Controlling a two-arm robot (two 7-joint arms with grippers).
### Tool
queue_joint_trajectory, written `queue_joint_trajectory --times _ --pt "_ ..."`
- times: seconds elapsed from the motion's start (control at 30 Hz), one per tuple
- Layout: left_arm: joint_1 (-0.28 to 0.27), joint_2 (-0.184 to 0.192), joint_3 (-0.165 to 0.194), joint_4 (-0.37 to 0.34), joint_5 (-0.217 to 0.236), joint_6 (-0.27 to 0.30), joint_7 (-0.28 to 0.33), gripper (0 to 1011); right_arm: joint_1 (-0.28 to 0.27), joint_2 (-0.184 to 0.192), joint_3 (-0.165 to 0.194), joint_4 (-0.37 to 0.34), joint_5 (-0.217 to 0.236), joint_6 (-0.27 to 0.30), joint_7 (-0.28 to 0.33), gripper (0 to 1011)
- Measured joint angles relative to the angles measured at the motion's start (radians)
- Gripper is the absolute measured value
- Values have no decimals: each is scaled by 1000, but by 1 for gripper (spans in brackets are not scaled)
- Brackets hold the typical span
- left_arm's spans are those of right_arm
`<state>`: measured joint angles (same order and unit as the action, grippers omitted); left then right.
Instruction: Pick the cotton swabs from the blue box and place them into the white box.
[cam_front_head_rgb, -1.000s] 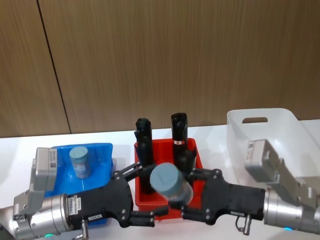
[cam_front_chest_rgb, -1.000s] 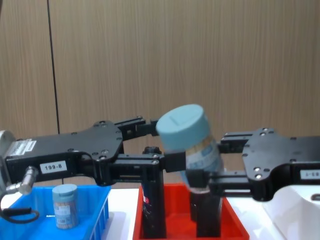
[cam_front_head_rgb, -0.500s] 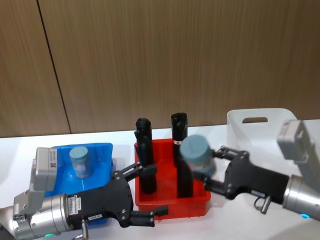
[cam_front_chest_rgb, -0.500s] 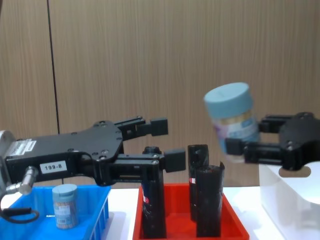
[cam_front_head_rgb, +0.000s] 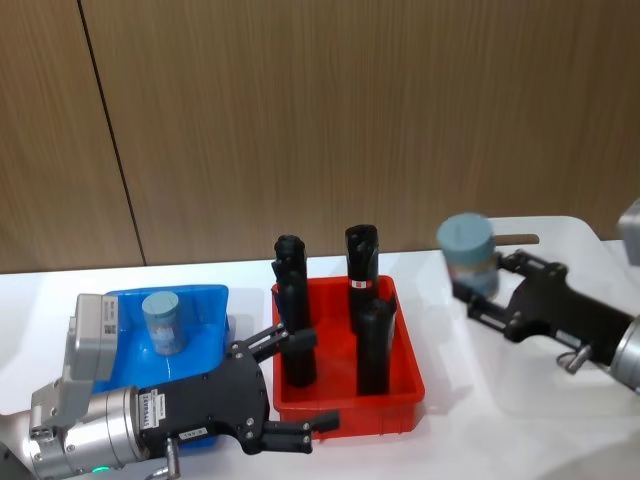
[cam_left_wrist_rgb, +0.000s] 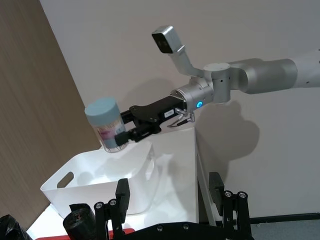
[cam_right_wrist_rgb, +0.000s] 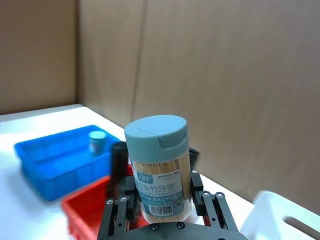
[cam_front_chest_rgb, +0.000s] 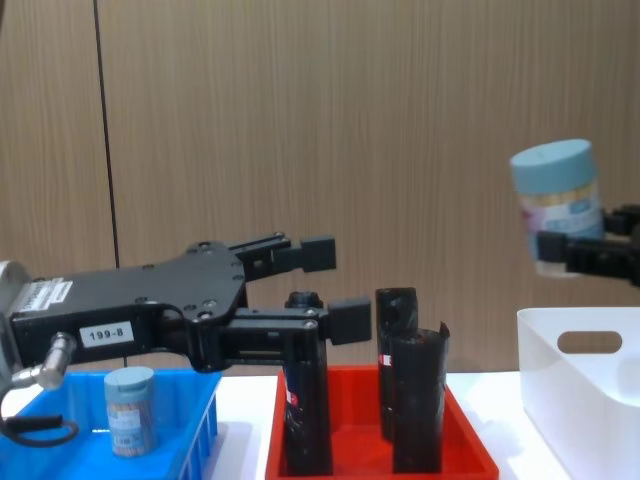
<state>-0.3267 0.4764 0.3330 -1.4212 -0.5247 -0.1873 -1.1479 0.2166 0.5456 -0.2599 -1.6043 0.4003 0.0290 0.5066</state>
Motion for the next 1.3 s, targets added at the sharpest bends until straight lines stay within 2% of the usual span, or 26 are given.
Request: queue_joint_trajectory --times 0.3,0.57,0.9,1.3 --pt "0 0 0 0 0 0 0 1004 51 -3 26 76 38 78 -81 636" --pt "0 0 0 0 0 0 0 1004 117 -22 34 180 44 147 -111 636" --pt "0 0 0 0 0 0 0 1004 195 -55 19 335 7 199 -104 636" --pt "0 0 0 0 0 0 0 1004 236 -79 0 427 -30 212 -87 657"
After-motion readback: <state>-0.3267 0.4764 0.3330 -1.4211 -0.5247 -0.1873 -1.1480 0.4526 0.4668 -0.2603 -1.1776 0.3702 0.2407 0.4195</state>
